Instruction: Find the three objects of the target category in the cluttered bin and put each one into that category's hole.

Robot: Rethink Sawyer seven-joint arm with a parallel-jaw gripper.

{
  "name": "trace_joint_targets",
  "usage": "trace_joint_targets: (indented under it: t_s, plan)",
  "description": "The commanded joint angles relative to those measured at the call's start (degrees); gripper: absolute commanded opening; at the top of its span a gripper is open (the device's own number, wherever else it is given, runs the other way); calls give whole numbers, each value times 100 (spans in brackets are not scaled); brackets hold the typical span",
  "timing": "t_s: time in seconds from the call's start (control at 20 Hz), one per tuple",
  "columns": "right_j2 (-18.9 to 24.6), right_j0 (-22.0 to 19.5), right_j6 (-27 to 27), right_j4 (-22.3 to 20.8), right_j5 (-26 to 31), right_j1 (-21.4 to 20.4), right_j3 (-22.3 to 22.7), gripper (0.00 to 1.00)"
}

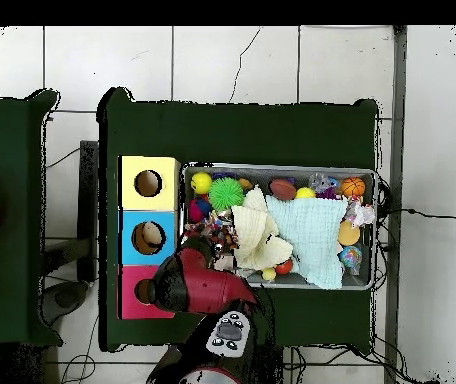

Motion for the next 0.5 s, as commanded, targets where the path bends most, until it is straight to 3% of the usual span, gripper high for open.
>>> trace_joint_targets:
  t_s: [0.05, 0.5]
  plan:
    - [60, -33, 1329, 407, -276, 230, -11, 0]
    - [193, -158, 1191, 413, 202, 161, -18, 0]
